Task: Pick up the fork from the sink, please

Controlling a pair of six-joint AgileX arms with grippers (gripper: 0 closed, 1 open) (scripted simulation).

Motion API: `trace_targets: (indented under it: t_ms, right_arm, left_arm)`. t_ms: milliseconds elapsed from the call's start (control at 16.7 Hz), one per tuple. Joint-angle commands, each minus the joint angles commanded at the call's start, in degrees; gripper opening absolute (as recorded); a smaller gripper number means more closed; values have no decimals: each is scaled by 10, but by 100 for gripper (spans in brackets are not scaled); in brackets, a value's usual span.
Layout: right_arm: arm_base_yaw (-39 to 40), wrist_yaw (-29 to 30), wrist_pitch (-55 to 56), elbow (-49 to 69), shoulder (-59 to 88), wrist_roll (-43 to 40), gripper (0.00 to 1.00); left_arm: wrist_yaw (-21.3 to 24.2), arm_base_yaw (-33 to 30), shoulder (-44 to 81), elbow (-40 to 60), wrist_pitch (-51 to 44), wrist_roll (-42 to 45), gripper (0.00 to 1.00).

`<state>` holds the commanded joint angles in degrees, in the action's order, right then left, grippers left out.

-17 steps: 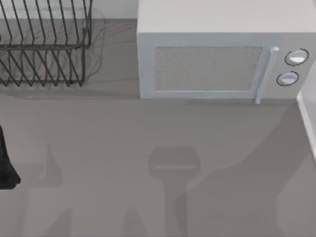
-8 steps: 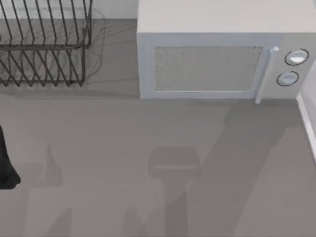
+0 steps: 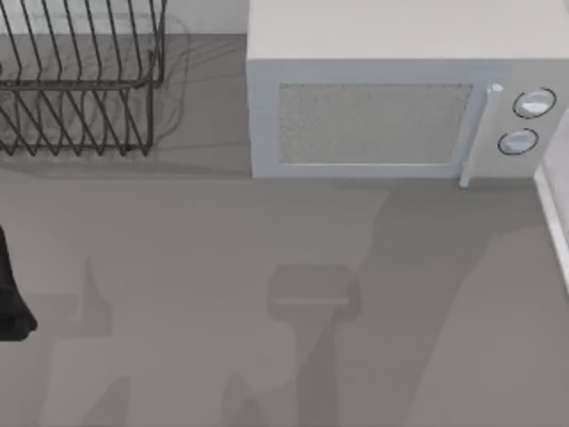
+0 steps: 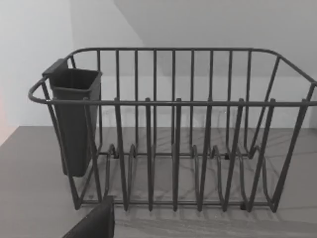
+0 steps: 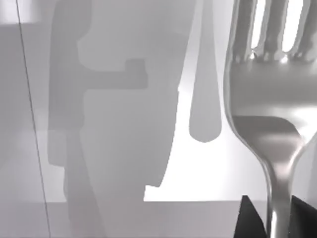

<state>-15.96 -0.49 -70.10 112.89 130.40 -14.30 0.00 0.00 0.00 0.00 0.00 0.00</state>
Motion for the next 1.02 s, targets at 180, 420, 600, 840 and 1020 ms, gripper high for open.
trace_targets:
  t_ms: [180, 420, 600, 840, 1020]
  right_arm:
    - [48, 1, -11, -49, -57, 50, 0]
    - [160, 4, -35, -162, -195, 165, 0]
    - [265, 6, -54, -263, -312, 263, 0]
    - [378, 5, -71, -373, -424, 367, 0]
    - [404, 5, -75, -399, -450, 393, 0]
  left_arm:
    - [0, 0, 0, 0, 0, 0, 100]
    - [0, 0, 0, 0, 0, 0, 100]
    - [0, 0, 0, 0, 0, 0, 100]
    - [0, 0, 0, 0, 0, 0, 100]
    - [0, 0, 0, 0, 0, 0, 100]
